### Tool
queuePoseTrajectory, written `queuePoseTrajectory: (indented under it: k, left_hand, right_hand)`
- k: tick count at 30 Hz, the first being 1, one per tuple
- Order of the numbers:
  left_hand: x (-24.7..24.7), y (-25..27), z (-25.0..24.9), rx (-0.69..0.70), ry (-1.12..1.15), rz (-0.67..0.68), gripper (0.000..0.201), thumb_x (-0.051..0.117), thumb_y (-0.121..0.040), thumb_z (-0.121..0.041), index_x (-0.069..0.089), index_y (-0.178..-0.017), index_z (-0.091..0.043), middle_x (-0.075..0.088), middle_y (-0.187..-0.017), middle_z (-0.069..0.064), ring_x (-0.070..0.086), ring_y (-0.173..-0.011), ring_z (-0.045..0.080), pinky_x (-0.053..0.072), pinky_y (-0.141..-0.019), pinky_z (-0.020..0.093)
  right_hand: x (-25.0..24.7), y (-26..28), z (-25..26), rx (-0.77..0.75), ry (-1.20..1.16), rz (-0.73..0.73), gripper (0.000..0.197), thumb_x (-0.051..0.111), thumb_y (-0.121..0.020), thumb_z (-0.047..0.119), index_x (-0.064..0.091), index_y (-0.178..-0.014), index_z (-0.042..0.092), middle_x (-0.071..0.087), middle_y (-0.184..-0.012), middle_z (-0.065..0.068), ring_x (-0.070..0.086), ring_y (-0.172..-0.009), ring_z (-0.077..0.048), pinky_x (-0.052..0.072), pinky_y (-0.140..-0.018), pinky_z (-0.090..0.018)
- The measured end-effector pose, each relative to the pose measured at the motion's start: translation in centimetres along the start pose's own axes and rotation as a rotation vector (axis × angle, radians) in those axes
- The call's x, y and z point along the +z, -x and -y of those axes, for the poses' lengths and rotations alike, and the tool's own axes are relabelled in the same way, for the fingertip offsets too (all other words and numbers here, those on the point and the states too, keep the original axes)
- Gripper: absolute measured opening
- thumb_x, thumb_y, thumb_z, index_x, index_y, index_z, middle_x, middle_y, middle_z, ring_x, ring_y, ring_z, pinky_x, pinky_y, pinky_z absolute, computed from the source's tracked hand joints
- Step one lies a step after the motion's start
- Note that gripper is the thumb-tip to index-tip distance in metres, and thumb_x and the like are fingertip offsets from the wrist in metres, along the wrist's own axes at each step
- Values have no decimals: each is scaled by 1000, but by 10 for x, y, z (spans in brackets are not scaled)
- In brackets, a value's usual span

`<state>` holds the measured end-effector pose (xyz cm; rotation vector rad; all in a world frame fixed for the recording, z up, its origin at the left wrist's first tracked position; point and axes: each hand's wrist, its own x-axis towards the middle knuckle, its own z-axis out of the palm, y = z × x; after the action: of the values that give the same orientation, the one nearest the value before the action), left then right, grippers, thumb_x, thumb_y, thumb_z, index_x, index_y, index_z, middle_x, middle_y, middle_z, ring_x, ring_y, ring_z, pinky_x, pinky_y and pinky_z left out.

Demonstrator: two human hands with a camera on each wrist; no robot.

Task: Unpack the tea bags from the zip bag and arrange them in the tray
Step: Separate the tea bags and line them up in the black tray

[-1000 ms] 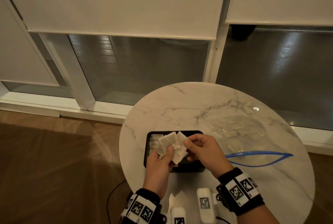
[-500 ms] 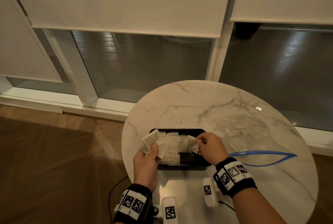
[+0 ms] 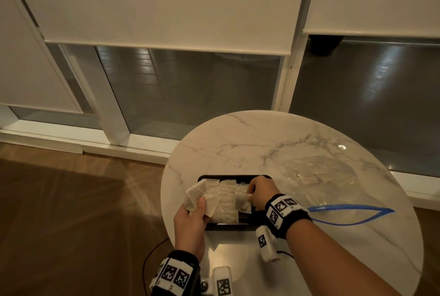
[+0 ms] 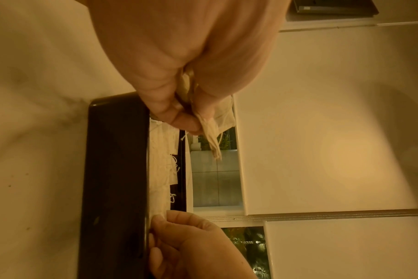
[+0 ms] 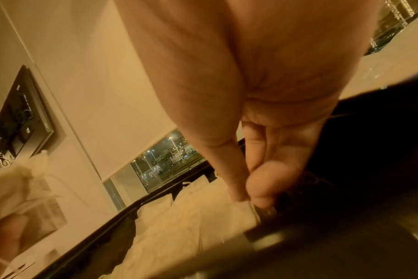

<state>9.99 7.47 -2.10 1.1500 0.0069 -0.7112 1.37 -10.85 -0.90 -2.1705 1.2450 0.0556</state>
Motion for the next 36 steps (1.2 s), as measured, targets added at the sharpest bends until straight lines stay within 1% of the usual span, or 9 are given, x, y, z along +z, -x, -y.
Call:
queuePoseTrajectory:
  k: [5, 9, 13, 16, 20, 22, 25, 30, 36]
  left_hand:
    - [-2, 0, 0, -1, -12, 14, 23, 58, -100, -8, 64, -123, -5, 73, -113, 13, 70, -105, 25, 56, -83, 32]
    - [-3, 0, 0, 14, -27, 23, 19, 57, -100, -8, 65, -117, -10, 74, -110, 10, 71, -100, 21, 57, -77, 28]
    - [-2, -1, 3, 20, -26, 18, 20, 58, -100, -9, 65, -119, -9, 74, -111, 11, 73, -99, 21, 58, -74, 26]
    - [-3, -1, 4, 25, -28, 22, 21, 59, -100, -9, 65, -119, -8, 75, -109, 10, 74, -96, 18, 59, -72, 25]
    - [-2, -1, 4, 41, -33, 30, 22, 60, -99, -11, 65, -121, -9, 75, -111, 11, 72, -103, 23, 57, -82, 32]
    - [0, 0, 3, 52, -44, 44, 23, 60, -99, -11, 65, -121, -8, 75, -111, 12, 73, -103, 24, 57, -85, 35]
    - [4, 3, 4, 67, -66, 83, 25, 59, -100, -12, 64, -123, -6, 75, -112, 14, 72, -105, 27, 58, -91, 42]
    - [18, 16, 5, 78, -76, 162, 24, 55, -102, -11, 64, -123, -7, 75, -113, 13, 72, -107, 27, 57, -93, 42]
    - [35, 28, 10, 65, -85, 201, 23, 54, -102, -11, 65, -122, -8, 74, -113, 16, 71, -106, 30, 57, -91, 40]
  right_hand:
    - [-1, 1, 1, 30, -53, -41, 18, 68, -85, 2, 65, -95, 17, 66, -106, -10, 70, -92, -28, 61, -83, -37]
    - [-6, 7, 0, 5, -100, -127, 26, 52, -87, 1, 69, -99, 18, 67, -107, -7, 64, -86, -21, 54, -76, -27]
    - [-2, 18, 7, -39, -97, 20, 27, 53, -90, 3, 74, -93, 19, 64, -100, 1, 62, -94, -17, 52, -78, -24]
    - [6, 23, 9, -46, -51, 150, 27, 53, -95, 8, 75, -106, 17, 66, -104, 1, 62, -92, -17, 50, -69, -22]
    - [8, 26, 10, -65, -77, 131, 32, 50, -95, 9, 72, -116, 18, 66, -123, -3, 62, -110, -21, 54, -89, -29]
    - [5, 26, 8, -75, -148, 93, 30, 51, -94, 9, 72, -111, 21, 67, -117, -3, 64, -101, -18, 55, -88, -29]
    - [-2, 35, 11, -121, -351, -6, 20, 54, -96, 16, 72, -99, 25, 72, -96, 1, 67, -78, -15, 58, -72, -29]
    - [-11, 77, 20, -141, -623, 11, 27, 59, -95, 45, 74, -87, 24, 74, -82, 1, 70, -76, -15, 52, -57, -24]
    - [-2, 109, 14, -161, -766, 13, 12, 74, -88, 30, 74, -89, 19, 76, -80, -2, 70, -68, -12, 54, -57, -25]
